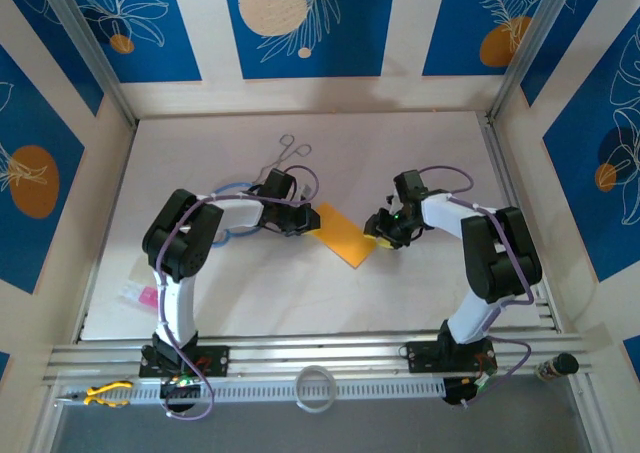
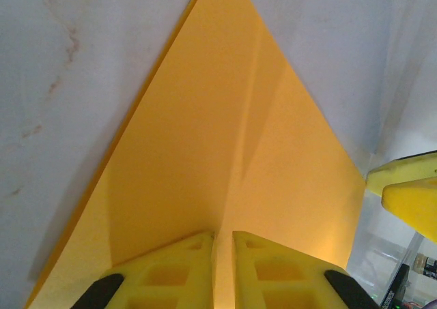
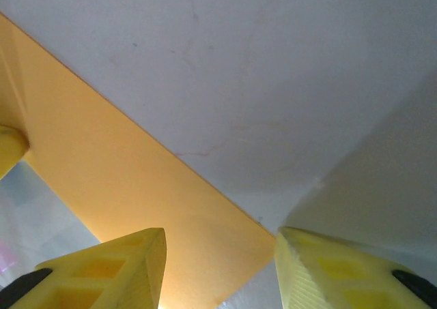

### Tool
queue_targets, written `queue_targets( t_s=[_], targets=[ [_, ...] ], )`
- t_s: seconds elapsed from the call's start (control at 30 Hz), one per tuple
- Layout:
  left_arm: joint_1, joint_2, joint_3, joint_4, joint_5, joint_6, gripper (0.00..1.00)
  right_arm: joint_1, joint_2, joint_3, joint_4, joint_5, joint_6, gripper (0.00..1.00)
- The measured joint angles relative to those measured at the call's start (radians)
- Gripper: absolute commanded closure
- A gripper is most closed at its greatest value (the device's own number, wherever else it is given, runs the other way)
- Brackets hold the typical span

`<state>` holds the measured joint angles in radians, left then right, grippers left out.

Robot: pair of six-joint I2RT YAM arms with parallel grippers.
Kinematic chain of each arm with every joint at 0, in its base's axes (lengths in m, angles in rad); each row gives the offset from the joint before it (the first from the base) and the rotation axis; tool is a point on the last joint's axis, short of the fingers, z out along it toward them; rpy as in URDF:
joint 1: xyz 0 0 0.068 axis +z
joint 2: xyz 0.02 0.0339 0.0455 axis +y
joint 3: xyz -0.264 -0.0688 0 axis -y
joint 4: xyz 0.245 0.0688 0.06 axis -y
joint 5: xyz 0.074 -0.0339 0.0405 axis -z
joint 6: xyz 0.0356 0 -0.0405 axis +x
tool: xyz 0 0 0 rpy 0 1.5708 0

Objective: Fold a paper plane with a square sheet of paper (pick it up from the middle)
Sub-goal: Fold the triangle a second time at the center of the table.

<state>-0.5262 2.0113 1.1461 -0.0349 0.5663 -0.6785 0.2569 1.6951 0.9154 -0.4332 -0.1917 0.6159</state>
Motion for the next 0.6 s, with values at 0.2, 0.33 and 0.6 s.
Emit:
queue_targets(
  t_s=[0.2, 0.33, 0.6],
  targets=[
    [0.000, 0.000, 0.000, 0.001, 0.002, 0.000, 0.84, 0.026, 0.006, 0.005, 0.006, -0.026, -0.003, 0.54],
    [0.000, 0.000, 0.000, 0.001, 0.002, 0.000, 0.84, 0.034, 0.006, 0.010, 0.002, -0.037, -0.004, 0.54],
    [0.000, 0.000, 0.000, -0.001, 0.002, 0.009, 0.84, 0.053, -0.048, 0.025, -0.028, -0.022, -0.005, 0.57]
  ],
)
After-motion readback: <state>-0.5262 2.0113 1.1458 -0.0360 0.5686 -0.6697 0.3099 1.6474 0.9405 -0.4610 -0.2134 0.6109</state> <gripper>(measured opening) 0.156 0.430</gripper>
